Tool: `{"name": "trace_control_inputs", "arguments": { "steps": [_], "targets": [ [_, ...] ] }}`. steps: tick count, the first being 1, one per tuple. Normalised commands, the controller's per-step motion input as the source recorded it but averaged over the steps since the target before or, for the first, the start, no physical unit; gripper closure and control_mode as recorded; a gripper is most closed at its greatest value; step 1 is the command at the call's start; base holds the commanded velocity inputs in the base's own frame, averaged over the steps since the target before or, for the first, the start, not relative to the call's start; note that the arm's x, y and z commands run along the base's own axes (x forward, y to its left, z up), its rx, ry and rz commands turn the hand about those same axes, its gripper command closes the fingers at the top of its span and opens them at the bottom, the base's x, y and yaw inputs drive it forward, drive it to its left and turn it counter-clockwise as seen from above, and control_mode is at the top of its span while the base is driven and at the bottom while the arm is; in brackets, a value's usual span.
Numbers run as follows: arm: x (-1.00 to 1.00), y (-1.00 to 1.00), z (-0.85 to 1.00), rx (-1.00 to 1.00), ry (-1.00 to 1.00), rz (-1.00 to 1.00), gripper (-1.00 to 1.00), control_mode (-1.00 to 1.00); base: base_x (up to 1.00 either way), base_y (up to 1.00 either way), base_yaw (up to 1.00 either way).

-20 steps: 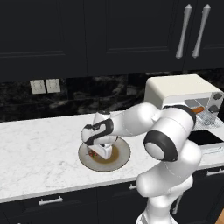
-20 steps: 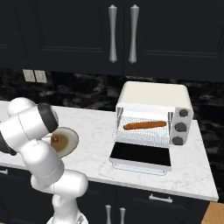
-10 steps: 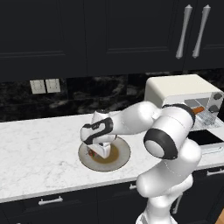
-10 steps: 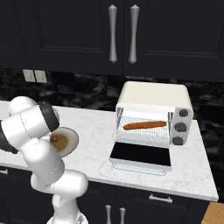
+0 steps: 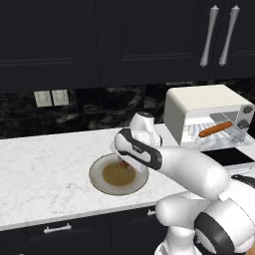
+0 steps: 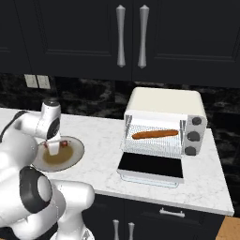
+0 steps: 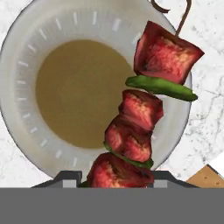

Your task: Pick up the kebab skewer and baguette bread, and place them inside the toaster oven. Close the toaster oven door and start by setting the timer.

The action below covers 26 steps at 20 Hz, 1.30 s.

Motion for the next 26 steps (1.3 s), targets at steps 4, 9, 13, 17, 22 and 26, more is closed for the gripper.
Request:
{"name": "trace_control_inputs", "arguments": {
  "steps": [4,9,13,17,22,26],
  "targets": [
    [-0.47,-1.0,0.77,0.01,-0.12,-0.01,1.0,-1.0,0.0,0.0,0.0],
    [-0.01,-1.0,0.64,0.0,-0.06,-0.04,1.0,-1.0,0.0,0.0,0.0],
    [0.0,-1.0,0.43,-0.01,-0.01,-0.07,1.0,-1.0,0.0,0.0,0.0],
    [0.1,-1.0,0.26,-0.05,0.0,-0.09,1.0,-1.0,0.0,0.0,0.0],
    [0.31,-1.0,0.23,-0.07,0.04,-0.11,1.0,-1.0,0.0,0.0,0.0],
    [0.43,-1.0,0.19,-0.03,0.15,-0.11,1.0,-1.0,0.0,0.0,0.0]
  ]
}}
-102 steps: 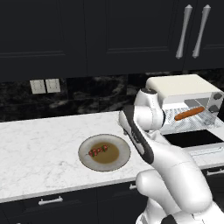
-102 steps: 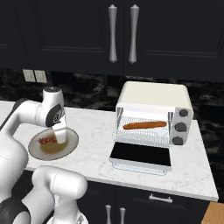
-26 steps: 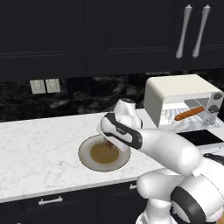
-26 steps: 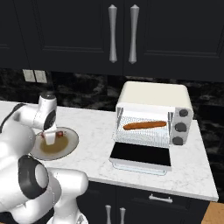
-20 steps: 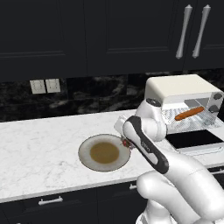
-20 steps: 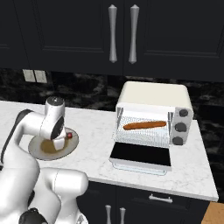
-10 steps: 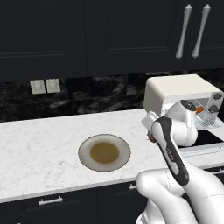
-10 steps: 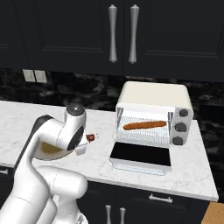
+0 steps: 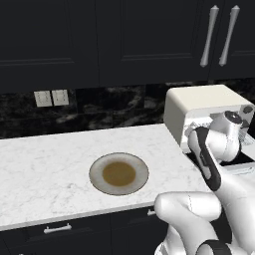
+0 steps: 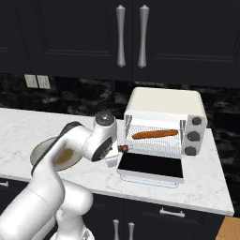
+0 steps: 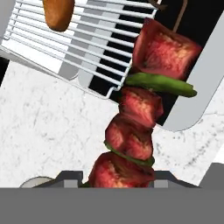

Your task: Pick up the kebab skewer and baguette bread, and place them inside the toaster oven. Close the toaster oven door and start by setting the timer.

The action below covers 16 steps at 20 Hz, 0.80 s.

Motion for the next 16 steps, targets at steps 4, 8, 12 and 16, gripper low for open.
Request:
{"name": "trace_control_inputs", "arguments": {
  "steps": [4,8,12,16],
  "targets": [
    [0.61,-1.0,0.18,-0.01,0.19,-0.08,1.0,-1.0,0.0,0.0,0.0],
    [0.57,-0.93,0.23,-0.01,0.08,0.01,1.0,-1.0,0.0,0.0,0.0],
    [0.27,-0.88,-0.03,-0.06,0.0,0.1,1.0,-1.0,0.0,0.0,0.0],
    [0.35,-0.52,-0.13,-0.03,0.0,0.1,1.0,-1.0,0.0,0.0,0.0]
  ]
}}
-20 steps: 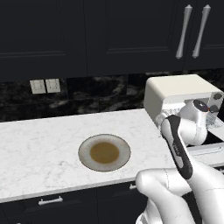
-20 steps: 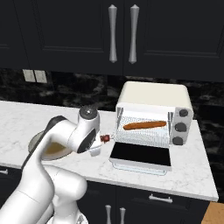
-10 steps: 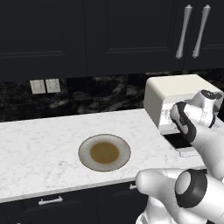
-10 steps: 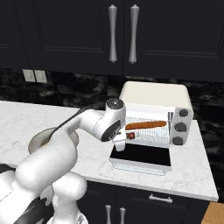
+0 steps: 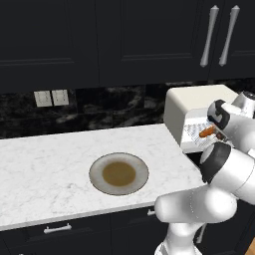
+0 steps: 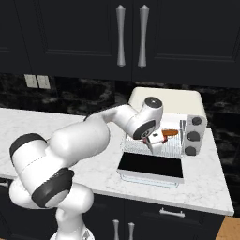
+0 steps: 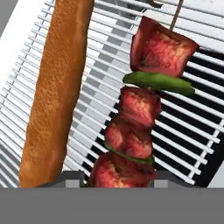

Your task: Pick up the kebab skewer and baguette bread, and place them inside the toaster oven. Close the toaster oven door and start by setting the timer.

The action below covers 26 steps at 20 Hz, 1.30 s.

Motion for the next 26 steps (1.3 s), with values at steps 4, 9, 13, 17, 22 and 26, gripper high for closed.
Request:
{"name": "trace_control_inputs", "arguments": {
  "steps": [4,9,13,17,22,26],
  "targets": [
    [0.5,0.0,-0.31,-0.04,0.0,0.03,1.0,-1.0,0.0,0.0,0.0],
    [0.25,-0.04,-0.31,0.0,0.0,0.03,1.0,-1.0,0.0,0.0,0.0],
    [0.13,0.0,-0.33,0.0,0.0,0.01,1.0,-1.0,0.0,0.0,0.0],
    [-0.03,0.02,-0.43,0.0,0.0,0.0,1.0,-1.0,0.0,0.0,0.0],
    [-0.11,0.09,-0.26,0.0,0.0,0.0,-1.0,-1.0,0.0,0.0,0.0],
    [0.0,0.12,-0.01,0.0,0.0,0.0,-1.0,-1.0,0.0,0.0,0.0]
  ]
}}
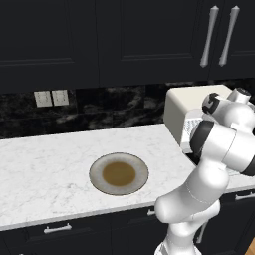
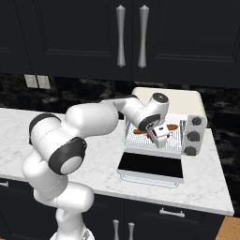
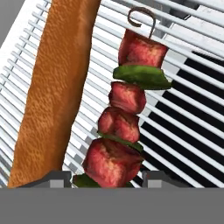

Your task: Pick up the kebab skewer and baguette bread, and place them inside the toaster oven. Close the toaster oven door and start by setting the timer.

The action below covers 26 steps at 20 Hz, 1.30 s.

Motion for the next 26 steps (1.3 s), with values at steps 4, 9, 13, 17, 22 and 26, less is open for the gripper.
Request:
{"name": "trace_control_inputs", "arguments": {
  "steps": [4,9,13,17,22,26],
  "targets": [
    [-0.01,0.0,0.04,0.0,0.0,0.0,-1.0,-1.0,0.0,0.0,0.0],
    [-0.11,0.0,0.24,0.0,0.0,0.0,-1.0,-1.0,0.0,0.0,0.0],
    [-0.46,-0.02,0.46,0.0,0.0,0.0,-1.0,-1.0,0.0,0.0,0.0],
    [-0.85,0.0,0.11,0.0,0.0,0.0,-1.0,-1.0,0.0,0.0,0.0],
    [-1.0,0.0,-0.01,0.0,0.01,0.0,-1.0,-1.0,0.0,0.0,0.0],
    [-0.61,0.0,-0.31,0.0,0.24,-0.01,-1.0,-1.0,0.0,0.0,0.0]
  ]
}}
